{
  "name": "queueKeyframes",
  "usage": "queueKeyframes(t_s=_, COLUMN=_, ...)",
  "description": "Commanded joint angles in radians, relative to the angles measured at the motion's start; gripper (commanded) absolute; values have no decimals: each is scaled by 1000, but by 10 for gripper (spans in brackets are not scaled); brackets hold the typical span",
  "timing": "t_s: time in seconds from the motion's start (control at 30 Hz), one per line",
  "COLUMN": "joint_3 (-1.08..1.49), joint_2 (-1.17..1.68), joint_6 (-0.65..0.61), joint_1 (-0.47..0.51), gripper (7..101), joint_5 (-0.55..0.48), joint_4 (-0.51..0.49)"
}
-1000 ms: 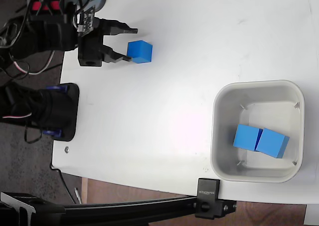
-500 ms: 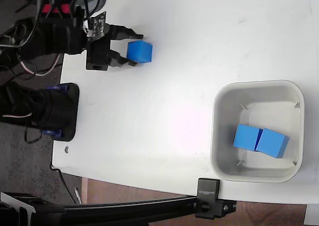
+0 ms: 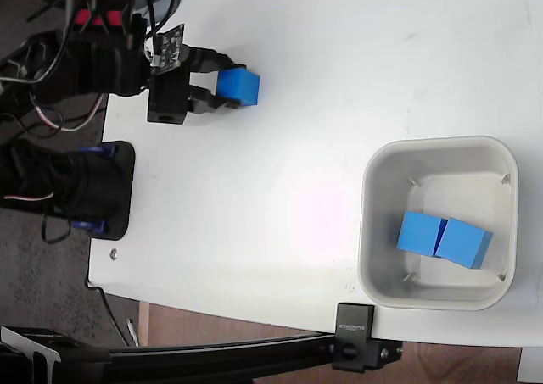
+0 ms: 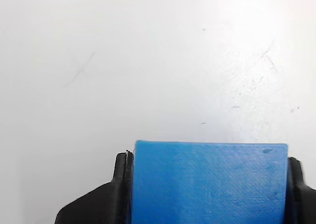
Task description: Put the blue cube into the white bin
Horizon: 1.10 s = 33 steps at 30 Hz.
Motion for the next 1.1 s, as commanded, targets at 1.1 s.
queueKeyframes(t_s=1.1, joint_3=-808, joint_2=-445, joint_6=-607, joint_1=922, gripper=183, joint_5=-531, joint_4=-341)
